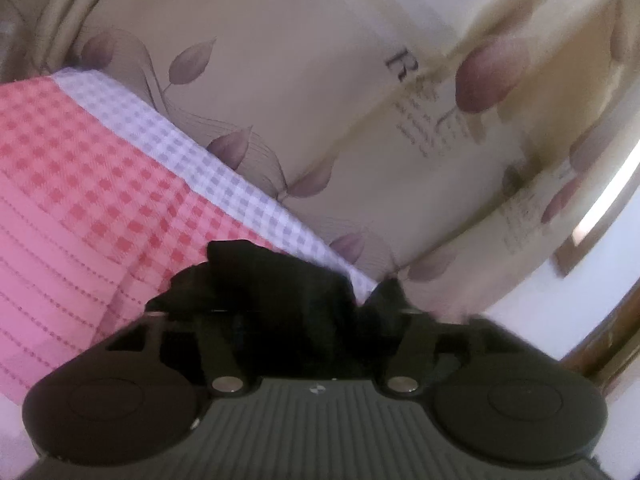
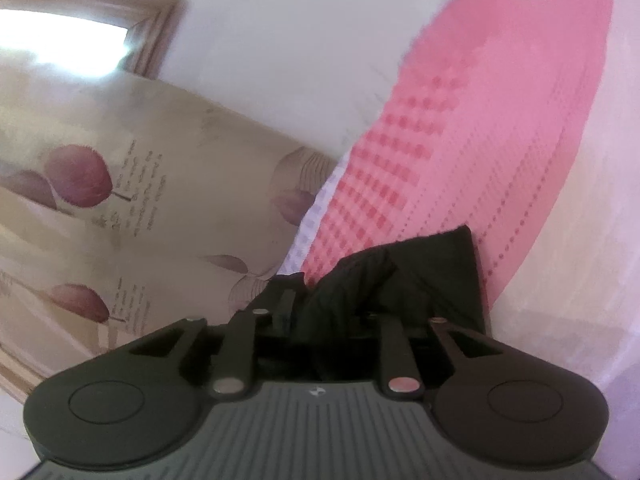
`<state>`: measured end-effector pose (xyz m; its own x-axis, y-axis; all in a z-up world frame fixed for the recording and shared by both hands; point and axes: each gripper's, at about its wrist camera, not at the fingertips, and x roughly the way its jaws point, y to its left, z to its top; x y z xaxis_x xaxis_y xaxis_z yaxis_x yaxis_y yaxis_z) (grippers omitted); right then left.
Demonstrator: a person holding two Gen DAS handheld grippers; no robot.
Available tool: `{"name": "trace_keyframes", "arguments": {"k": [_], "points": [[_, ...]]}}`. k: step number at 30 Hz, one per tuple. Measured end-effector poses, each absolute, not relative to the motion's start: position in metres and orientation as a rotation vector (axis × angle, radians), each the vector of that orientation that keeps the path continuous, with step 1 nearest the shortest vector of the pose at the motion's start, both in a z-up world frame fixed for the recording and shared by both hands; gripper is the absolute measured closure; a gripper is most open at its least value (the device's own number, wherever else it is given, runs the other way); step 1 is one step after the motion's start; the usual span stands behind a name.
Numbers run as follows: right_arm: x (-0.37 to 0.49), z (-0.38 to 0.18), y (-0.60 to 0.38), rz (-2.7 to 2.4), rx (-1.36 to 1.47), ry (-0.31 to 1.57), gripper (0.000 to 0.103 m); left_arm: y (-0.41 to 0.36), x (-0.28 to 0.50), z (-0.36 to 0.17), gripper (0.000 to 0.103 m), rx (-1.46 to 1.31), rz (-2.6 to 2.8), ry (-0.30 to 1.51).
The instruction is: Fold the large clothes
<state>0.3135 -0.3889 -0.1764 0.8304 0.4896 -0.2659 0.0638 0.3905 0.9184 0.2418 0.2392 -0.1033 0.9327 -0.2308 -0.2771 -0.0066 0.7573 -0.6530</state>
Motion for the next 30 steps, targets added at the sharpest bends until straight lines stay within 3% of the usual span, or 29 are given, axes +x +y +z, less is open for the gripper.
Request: {"name": "trace_keyframes", "arguments": {"k": [1, 2, 3, 4, 6, 8, 11, 13, 14, 15, 16, 18, 26, 30], "points": [[0.313, -0.179, -0.391, 0.297, 1.184, 0.545, 0.072, 0.239, 0.239, -0.102, 0.005, -0.713, -0.115, 0.330], [0.312, -0.181, -0.393, 0.304, 1.217, 0.531, 0.069, 0.240, 0.234, -0.099, 0.000, -0.724, -0.091, 0.294], [0.310, -0.182, -0.395, 0.310, 1.252, 0.513, 0.056, 0.240, 0.230, -0.096, 0.000, -0.730, -0.074, 0.252], [0.306, -0.182, -0.398, 0.315, 1.290, 0.486, 0.037, 0.241, 0.226, -0.093, 0.000, -0.730, -0.071, 0.221], [0.296, -0.176, -0.402, 0.310, 1.326, 0.418, 0.020, 0.243, 0.225, -0.087, 0.001, -0.733, -0.077, 0.216], [0.284, -0.160, -0.402, 0.307, 1.288, 0.353, 0.020, 0.241, 0.219, -0.082, 0.001, -0.738, -0.085, 0.198], [0.274, -0.121, -0.380, 0.355, 1.058, 0.299, 0.031, 0.217, 0.218, -0.069, 0.003, -0.651, -0.139, 0.189], [0.281, -0.091, -0.339, 0.420, 0.812, 0.370, 0.061, 0.189, 0.224, -0.063, 0.014, -0.581, -0.200, 0.209], [0.287, -0.080, -0.311, 0.450, 0.696, 0.423, 0.066, 0.170, 0.230, -0.060, 0.018, -0.538, -0.234, 0.236], [0.293, -0.074, -0.287, 0.484, 0.631, 0.455, 0.074, 0.152, 0.237, -0.057, 0.030, -0.500, -0.255, 0.261], [0.299, -0.071, -0.263, 0.520, 0.584, 0.483, 0.077, 0.137, 0.243, -0.056, 0.043, -0.475, -0.270, 0.276], [0.315, -0.071, -0.212, 0.563, 0.474, 0.540, 0.079, 0.109, 0.260, -0.056, 0.053, -0.442, -0.309, 0.307], [0.360, -0.109, -0.121, 0.575, 0.174, 0.623, 0.087, 0.064, 0.336, -0.090, 0.055, -0.184, -0.273, 0.365], [0.361, -0.133, -0.128, 0.567, 0.183, 0.618, 0.092, 0.086, 0.351, -0.125, 0.075, -0.263, -0.226, 0.393]]}}
